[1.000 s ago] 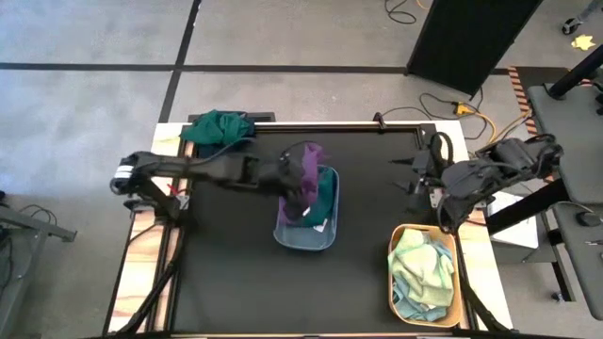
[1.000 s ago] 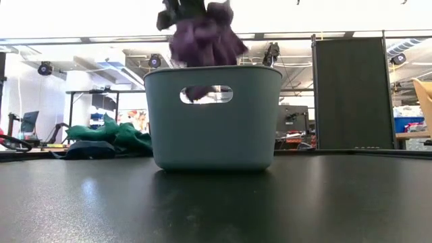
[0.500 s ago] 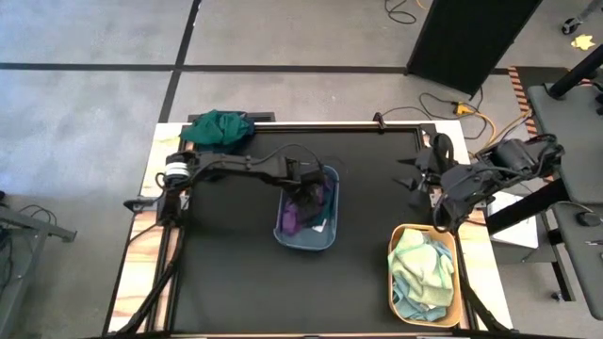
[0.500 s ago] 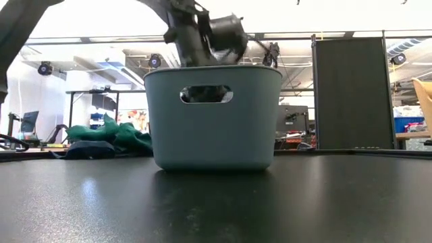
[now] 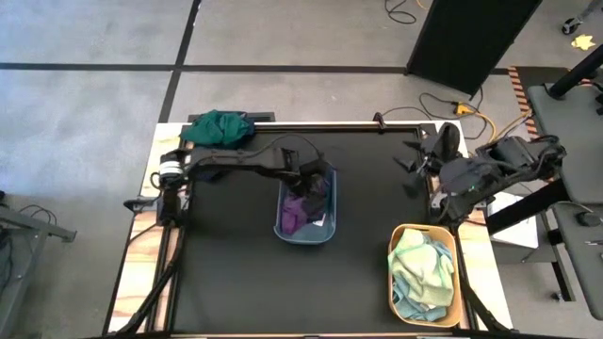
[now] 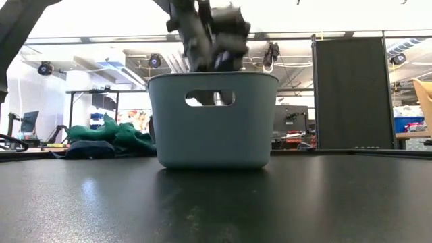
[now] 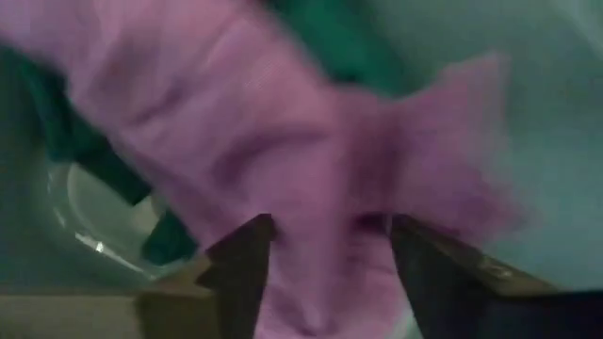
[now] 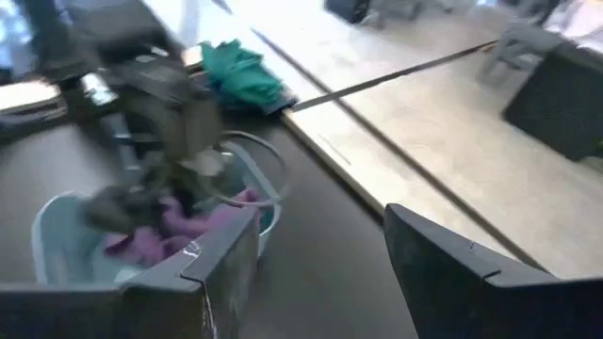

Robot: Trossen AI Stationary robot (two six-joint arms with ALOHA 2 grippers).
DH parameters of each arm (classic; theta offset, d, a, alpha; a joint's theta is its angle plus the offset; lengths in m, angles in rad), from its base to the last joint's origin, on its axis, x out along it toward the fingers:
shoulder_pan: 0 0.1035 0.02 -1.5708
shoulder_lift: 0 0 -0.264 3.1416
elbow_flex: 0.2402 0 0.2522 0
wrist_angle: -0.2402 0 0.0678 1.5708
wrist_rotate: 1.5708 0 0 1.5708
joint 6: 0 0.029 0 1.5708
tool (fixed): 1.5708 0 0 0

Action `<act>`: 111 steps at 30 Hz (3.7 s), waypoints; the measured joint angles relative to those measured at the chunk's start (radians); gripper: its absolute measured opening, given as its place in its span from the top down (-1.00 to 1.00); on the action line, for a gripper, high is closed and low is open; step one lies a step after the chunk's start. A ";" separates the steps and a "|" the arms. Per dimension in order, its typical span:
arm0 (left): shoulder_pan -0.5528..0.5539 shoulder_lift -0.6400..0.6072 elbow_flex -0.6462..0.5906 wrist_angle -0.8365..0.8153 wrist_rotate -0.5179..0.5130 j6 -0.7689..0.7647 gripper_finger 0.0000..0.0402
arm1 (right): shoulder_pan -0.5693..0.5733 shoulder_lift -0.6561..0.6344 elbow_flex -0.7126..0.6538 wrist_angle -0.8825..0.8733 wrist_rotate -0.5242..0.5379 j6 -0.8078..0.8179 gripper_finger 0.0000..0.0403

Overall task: Sort microfiber towel by color & place in baskets
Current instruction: Put the purple microfiber cloth into the blue bin, then put the dark green microfiber cloth into the blue bin

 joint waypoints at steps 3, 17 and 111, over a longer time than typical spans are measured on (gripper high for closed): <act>-0.008 -0.042 0.066 -0.026 -0.009 -0.003 -0.18 | -0.041 -0.007 0.009 0.013 0.014 -0.021 -0.09; 0.333 -0.274 0.114 -0.394 -0.393 0.058 -0.32 | -0.086 0.026 0.012 0.068 0.021 -0.026 -0.23; 0.064 -0.620 -0.286 0.696 -0.072 0.019 1.00 | -0.089 0.040 0.010 0.119 -0.182 0.082 -0.14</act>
